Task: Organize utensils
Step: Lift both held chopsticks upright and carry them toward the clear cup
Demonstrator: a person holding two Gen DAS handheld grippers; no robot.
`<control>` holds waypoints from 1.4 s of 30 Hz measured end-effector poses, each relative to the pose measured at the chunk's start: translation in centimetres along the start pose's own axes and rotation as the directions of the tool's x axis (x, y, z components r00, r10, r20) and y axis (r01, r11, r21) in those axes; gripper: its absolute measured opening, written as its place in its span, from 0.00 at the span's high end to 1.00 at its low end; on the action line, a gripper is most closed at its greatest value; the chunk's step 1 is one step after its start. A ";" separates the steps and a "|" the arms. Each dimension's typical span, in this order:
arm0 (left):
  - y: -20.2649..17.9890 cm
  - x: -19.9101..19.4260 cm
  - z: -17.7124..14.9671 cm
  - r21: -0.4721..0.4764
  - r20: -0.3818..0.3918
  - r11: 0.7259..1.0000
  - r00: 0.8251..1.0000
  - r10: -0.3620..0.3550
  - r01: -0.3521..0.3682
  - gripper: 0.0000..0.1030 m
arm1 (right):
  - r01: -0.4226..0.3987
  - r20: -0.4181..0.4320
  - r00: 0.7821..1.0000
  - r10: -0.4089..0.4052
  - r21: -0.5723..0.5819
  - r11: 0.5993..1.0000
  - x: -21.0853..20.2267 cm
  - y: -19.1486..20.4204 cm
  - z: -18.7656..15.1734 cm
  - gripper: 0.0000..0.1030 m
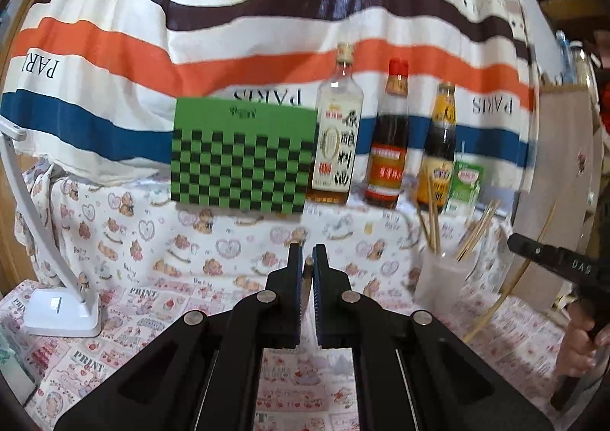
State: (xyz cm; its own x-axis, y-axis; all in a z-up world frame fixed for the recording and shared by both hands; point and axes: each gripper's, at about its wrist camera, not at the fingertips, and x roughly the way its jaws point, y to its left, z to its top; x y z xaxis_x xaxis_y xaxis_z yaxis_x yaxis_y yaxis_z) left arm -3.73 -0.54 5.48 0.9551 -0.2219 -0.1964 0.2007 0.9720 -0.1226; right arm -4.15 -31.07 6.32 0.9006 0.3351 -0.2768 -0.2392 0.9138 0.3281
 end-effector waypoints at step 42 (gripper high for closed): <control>-21.0 9.4 16.0 0.202 0.075 0.920 0.931 -0.358 0.337 0.96 | 0.200 0.288 0.934 -0.210 0.065 0.978 0.3 -5.9 11.9 0.95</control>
State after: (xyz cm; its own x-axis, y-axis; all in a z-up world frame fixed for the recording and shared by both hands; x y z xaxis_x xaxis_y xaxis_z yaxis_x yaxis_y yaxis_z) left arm 4.54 -21.79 21.79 0.8335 -0.5485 -0.0660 0.5506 0.8346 0.0173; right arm 1.85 -39.07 15.10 0.9962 0.0549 -0.0673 -0.0302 0.9455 0.3243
